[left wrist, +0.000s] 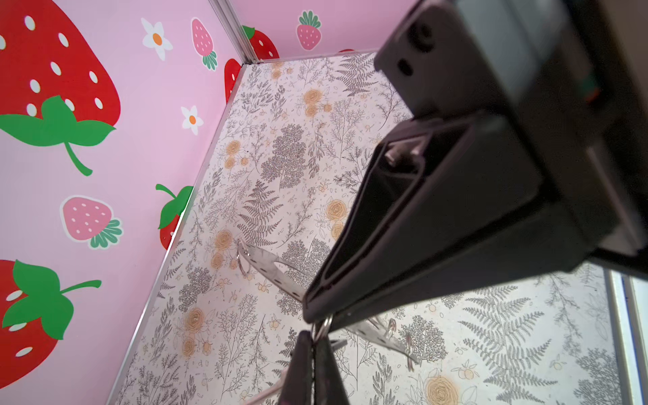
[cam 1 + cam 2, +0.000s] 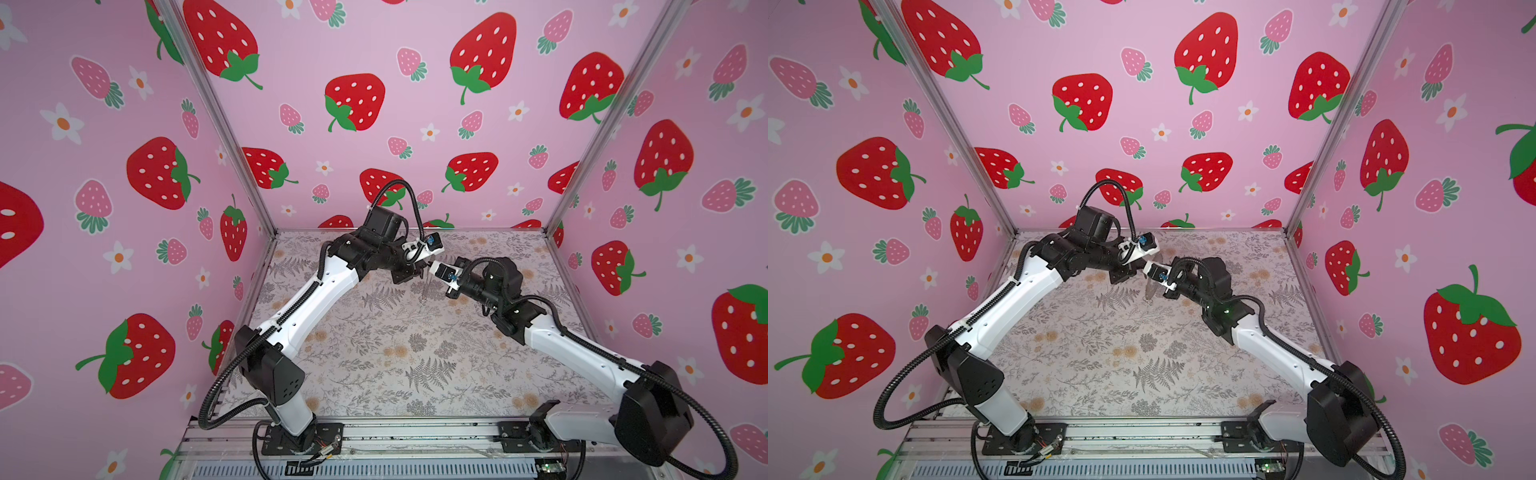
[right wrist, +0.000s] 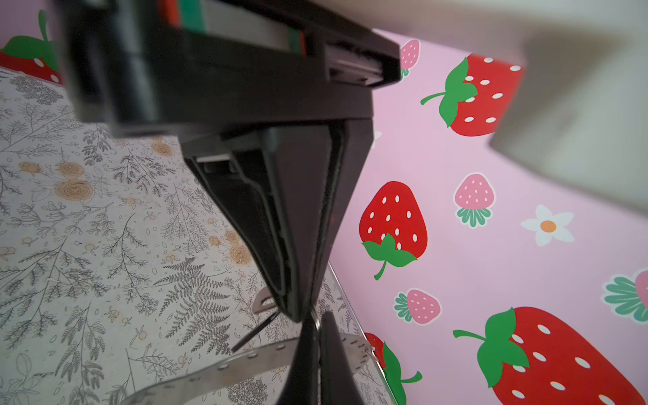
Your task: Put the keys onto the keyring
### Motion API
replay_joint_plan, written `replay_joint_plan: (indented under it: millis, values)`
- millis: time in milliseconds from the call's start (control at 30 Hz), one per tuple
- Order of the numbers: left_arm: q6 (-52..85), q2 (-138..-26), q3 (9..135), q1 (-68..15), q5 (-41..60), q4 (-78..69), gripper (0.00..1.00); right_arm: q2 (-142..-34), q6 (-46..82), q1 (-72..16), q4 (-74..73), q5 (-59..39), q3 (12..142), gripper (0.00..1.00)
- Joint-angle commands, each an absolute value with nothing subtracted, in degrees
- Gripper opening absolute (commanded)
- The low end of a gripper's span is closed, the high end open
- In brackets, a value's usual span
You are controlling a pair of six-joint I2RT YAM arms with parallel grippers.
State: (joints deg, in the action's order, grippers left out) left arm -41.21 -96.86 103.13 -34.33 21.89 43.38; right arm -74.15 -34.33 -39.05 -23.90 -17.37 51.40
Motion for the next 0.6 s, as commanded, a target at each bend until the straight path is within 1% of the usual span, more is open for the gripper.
replay_joint_plan:
  millis: [0, 33, 67, 167, 267, 433, 567]
  values:
    - [-41.32, -95.59, 104.00, -35.38, 25.02, 43.14, 0.12, -74.49, -35.85, -38.67, -22.93, -14.66, 52.50, 0.00]
    - [-41.12, -94.98, 102.71, -35.20, 24.24, 41.72, 0.26, -74.24, -35.77, -38.67, -23.13, -15.05, 52.18, 0.00]
    - [-40.80, -94.18, 100.97, -34.77, 23.91, 39.94, 0.33, -73.96, -35.13, -38.67, -23.75, -15.63, 51.74, 0.00]
    - [-38.76, -91.46, 95.71, -32.78, 26.00, 34.02, 0.46, -72.98, -32.41, -38.26, -26.52, -18.59, 50.27, 0.00]
    - [-36.12, -90.20, 91.86, -30.97, 28.93, 29.18, 0.51, -72.60, -28.24, -37.50, -30.16, -21.38, 49.11, 0.00]
    - [-34.50, -90.48, 89.06, -30.76, 30.95, 25.20, 0.51, -72.02, -23.29, -36.83, -36.15, -26.18, 47.17, 0.00]
    - [-32.92, -90.55, 86.85, -30.64, 32.54, 22.07, 0.51, -71.79, -20.29, -36.41, -40.15, -27.58, 45.84, 0.00]
